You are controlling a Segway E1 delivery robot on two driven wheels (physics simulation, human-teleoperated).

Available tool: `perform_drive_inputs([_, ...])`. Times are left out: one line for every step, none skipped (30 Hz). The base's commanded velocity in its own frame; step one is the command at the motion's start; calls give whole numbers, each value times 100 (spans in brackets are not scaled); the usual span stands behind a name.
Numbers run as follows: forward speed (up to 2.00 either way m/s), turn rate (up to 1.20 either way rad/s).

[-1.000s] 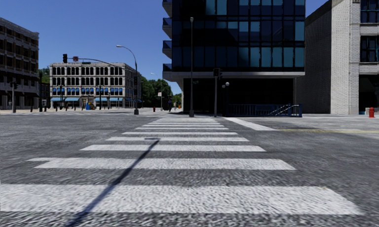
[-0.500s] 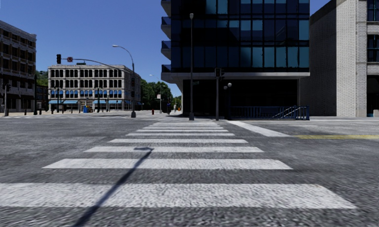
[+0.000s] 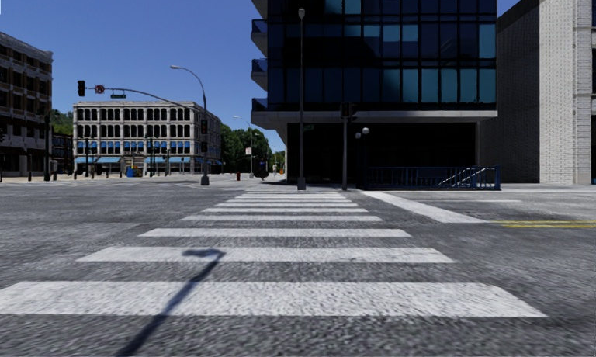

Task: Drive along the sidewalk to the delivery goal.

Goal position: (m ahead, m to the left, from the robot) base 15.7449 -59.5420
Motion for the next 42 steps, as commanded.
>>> perform_drive_inputs([175, 0])
perform_drive_inputs([175, 0])
perform_drive_inputs([175, 0])
perform_drive_inputs([175, 0])
perform_drive_inputs([175, 0])
perform_drive_inputs([175, 0])
perform_drive_inputs([175, 0])
perform_drive_inputs([175, 0])
perform_drive_inputs([175, 0])
perform_drive_inputs([175, 0])
perform_drive_inputs([175, 0])
perform_drive_inputs([175, 0])
perform_drive_inputs([175, 0])
perform_drive_inputs([175, 0])
perform_drive_inputs([175, 0])
perform_drive_inputs([175, 0])
perform_drive_inputs([175, 0])
perform_drive_inputs([175, 0])
perform_drive_inputs([175, 0])
perform_drive_inputs([175, 0])
perform_drive_inputs([175, 0])
perform_drive_inputs([175, 0])
perform_drive_inputs([175, 0])
perform_drive_inputs([175, 0])
perform_drive_inputs([175, 0])
perform_drive_inputs([175, 0])
perform_drive_inputs([175, 0])
perform_drive_inputs([175, 0])
perform_drive_inputs([175, 0])
perform_drive_inputs([175, 0])
perform_drive_inputs([175, 0])
perform_drive_inputs([175, 0])
perform_drive_inputs([175, 0])
perform_drive_inputs([175, 0])
perform_drive_inputs([175, 0])
perform_drive_inputs([175, 1])
perform_drive_inputs([175, 19])
perform_drive_inputs([175, 47])
perform_drive_inputs([175, 47])
perform_drive_inputs([175, 61])
perform_drive_inputs([175, 65])
perform_drive_inputs([175, 66])
